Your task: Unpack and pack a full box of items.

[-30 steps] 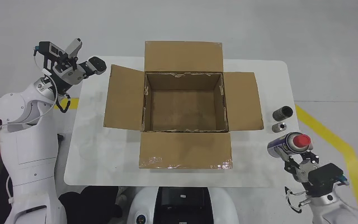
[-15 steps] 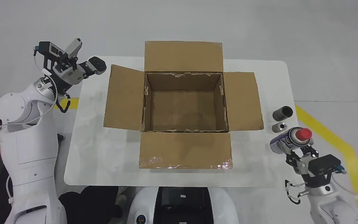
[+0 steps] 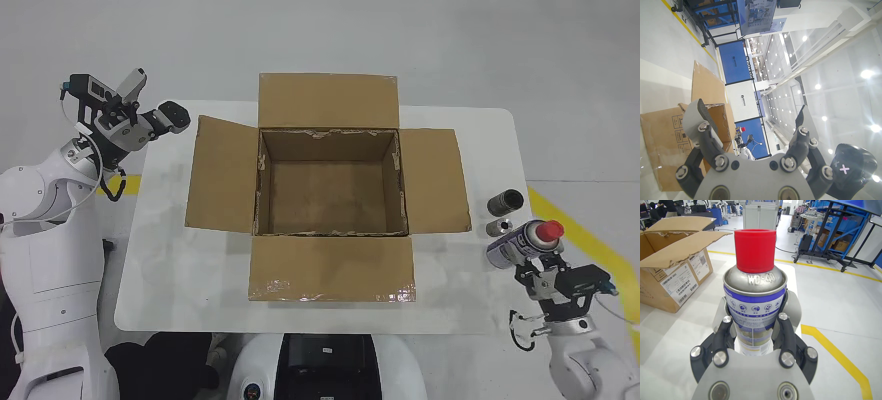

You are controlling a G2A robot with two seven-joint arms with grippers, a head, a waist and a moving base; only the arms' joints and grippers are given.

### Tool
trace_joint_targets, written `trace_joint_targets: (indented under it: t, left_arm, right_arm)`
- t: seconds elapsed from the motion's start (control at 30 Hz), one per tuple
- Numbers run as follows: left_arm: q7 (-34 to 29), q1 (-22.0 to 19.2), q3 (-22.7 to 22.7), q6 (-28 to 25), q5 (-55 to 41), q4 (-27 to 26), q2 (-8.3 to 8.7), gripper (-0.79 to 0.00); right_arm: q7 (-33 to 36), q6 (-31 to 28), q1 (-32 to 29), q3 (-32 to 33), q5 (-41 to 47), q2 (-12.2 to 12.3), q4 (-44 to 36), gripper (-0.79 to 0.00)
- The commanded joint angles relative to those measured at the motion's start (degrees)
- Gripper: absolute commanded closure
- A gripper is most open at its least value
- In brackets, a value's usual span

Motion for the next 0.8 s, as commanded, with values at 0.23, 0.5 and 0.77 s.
trace_joint_targets:
  t: [0.23,0.5,0.77]
  left_arm:
    - [0.0,0.0,0.0,0.0,0.0,0.0,0.0,-0.785]
    - [0.0,0.0,0.0,0.0,0.0,0.0,0.0,-0.785]
    - [0.0,0.0,0.0,0.0,0.0,0.0,0.0,-0.785]
  right_arm:
    - [0.5,1.2,0.8,-1.5,0.0,0.1,1.0,0.0]
    - [0.2,1.8,0.8,-2.5,0.0,0.1,2.0,-0.055]
    - [-0.2,2.1,0.1,-3.1,-0.4,0.2,2.1,-0.785]
